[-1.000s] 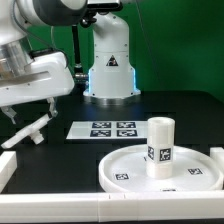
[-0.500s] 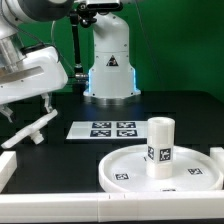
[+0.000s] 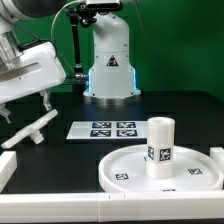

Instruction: Assemble round table

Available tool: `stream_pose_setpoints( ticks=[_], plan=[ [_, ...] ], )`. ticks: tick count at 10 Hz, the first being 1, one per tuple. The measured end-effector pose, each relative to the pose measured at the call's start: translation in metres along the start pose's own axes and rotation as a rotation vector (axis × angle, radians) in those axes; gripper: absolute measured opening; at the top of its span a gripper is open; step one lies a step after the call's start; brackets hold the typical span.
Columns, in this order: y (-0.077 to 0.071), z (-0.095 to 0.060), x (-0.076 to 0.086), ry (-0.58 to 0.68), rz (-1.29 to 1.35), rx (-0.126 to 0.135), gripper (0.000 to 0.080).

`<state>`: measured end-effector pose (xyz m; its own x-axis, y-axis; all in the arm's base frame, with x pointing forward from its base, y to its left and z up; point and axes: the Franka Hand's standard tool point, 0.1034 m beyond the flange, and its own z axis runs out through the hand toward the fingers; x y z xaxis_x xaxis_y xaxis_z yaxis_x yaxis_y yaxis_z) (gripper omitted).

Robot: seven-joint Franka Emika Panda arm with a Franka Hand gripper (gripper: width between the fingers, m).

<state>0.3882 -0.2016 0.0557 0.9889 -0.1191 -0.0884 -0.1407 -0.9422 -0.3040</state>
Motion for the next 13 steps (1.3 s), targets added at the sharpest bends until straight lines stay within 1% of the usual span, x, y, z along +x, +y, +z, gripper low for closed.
stream_pose_setpoints(
  ticks=[1, 2, 3, 4, 7, 12, 13],
  plan=[
    [0.000, 0.000, 0.000, -0.001, 0.000, 0.000, 0.0649],
    [0.002, 0.002, -0.001, 0.001, -0.006, -0.006, 0.0649],
    [0.007, 0.007, -0.003, -0.002, -0.012, -0.021, 0.0649],
    [0.010, 0.012, -0.004, -0.009, -0.011, -0.029, 0.0649],
    [0.015, 0.019, -0.007, -0.024, -0.009, -0.030, 0.0649],
    [0.016, 0.024, -0.009, -0.033, -0.016, -0.030, 0.0649],
    [0.014, 0.023, -0.005, -0.025, -0.041, -0.042, 0.0649]
  ],
)
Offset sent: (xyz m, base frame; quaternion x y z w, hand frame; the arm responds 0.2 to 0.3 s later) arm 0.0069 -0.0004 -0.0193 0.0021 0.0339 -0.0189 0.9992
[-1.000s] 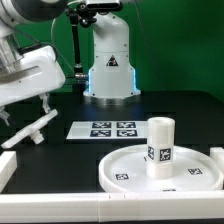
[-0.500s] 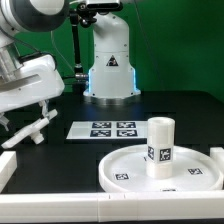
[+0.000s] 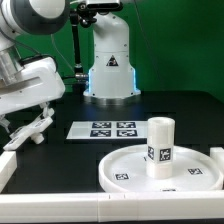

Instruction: Assemble round table

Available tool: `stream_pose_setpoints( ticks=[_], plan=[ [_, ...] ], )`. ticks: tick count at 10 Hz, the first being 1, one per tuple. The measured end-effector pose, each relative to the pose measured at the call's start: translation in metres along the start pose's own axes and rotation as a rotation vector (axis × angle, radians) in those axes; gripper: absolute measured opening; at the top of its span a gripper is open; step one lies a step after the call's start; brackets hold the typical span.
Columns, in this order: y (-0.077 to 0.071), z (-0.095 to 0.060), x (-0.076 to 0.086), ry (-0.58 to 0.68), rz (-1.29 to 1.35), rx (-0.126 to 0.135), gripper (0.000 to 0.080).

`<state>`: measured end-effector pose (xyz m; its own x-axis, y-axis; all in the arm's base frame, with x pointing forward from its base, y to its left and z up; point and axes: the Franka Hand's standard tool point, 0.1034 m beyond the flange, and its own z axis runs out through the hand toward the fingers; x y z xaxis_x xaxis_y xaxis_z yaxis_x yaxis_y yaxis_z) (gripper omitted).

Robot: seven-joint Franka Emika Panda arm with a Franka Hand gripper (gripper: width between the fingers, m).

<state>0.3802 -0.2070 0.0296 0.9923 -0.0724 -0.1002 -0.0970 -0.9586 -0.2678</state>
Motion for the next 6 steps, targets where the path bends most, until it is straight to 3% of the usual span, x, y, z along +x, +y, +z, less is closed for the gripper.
stream_pose_setpoints(
  ticks=[1, 6],
  plan=[
    [-0.0024, -0.0022, 0.0053, 0.016, -0.061, -0.020, 0.0649],
    [0.0065, 0.0020, -0.0032, 0.010, -0.228, -0.010, 0.0649]
  ],
)
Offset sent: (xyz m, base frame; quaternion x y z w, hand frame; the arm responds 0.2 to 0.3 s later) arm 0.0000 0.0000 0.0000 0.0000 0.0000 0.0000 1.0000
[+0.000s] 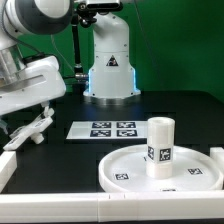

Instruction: Assemble round table

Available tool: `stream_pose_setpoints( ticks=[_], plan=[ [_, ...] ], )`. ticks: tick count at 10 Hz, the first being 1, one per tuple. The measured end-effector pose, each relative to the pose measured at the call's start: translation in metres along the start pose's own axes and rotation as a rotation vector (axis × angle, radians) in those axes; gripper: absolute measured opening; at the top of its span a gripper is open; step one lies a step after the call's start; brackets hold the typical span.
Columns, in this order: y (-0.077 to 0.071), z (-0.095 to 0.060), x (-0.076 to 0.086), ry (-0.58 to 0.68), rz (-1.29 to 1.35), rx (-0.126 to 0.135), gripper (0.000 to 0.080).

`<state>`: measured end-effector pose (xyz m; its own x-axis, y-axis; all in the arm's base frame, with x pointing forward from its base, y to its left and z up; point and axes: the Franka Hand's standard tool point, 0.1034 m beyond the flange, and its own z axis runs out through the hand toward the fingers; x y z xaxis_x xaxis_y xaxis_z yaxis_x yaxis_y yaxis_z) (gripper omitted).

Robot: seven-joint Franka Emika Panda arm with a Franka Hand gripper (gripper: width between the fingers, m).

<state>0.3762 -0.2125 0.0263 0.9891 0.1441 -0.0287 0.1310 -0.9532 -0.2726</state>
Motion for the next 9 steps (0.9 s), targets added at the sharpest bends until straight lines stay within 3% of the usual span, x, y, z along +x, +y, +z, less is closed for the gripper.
stream_pose_setpoints(
  ticks=[1, 3, 9],
  plan=[
    [-0.001, -0.003, 0.003, -0.002, -0.013, 0.015, 0.0649],
    [0.003, -0.021, 0.027, 0.016, -0.025, 0.049, 0.0649],
    [0.006, -0.020, 0.023, 0.015, -0.027, 0.048, 0.0649]
  ],
)
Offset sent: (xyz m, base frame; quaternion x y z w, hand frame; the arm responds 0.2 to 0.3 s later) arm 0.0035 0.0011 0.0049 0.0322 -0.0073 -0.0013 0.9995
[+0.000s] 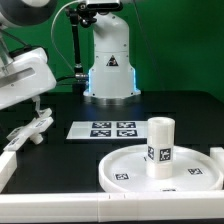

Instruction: Assemble round table

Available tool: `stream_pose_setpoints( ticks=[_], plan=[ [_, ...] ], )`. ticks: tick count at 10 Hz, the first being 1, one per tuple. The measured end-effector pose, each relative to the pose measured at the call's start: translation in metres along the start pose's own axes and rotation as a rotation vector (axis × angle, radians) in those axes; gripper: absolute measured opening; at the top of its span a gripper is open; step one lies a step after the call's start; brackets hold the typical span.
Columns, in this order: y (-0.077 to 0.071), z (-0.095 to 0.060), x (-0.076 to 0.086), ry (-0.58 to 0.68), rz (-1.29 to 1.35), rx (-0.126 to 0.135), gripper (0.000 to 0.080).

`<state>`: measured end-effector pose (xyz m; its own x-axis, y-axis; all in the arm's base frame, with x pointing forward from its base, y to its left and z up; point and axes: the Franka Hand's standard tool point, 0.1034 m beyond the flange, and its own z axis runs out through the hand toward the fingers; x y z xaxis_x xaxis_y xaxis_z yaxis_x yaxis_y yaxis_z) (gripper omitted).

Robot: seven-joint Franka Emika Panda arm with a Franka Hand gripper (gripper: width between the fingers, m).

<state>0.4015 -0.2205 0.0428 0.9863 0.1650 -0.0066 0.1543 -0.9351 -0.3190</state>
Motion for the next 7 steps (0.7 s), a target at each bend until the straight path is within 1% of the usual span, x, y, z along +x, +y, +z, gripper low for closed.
stream_pose_setpoints(
  ticks=[4, 5, 6, 7],
  plan=[
    [0.002, 0.000, -0.002, 0.001, -0.001, 0.000, 0.0649],
    [0.001, 0.001, -0.002, 0.006, 0.000, -0.005, 0.0649],
    [-0.013, 0.018, -0.014, 0.011, 0.009, -0.028, 0.0649],
    [-0.021, 0.020, -0.021, -0.004, 0.028, -0.019, 0.0649]
  ],
)
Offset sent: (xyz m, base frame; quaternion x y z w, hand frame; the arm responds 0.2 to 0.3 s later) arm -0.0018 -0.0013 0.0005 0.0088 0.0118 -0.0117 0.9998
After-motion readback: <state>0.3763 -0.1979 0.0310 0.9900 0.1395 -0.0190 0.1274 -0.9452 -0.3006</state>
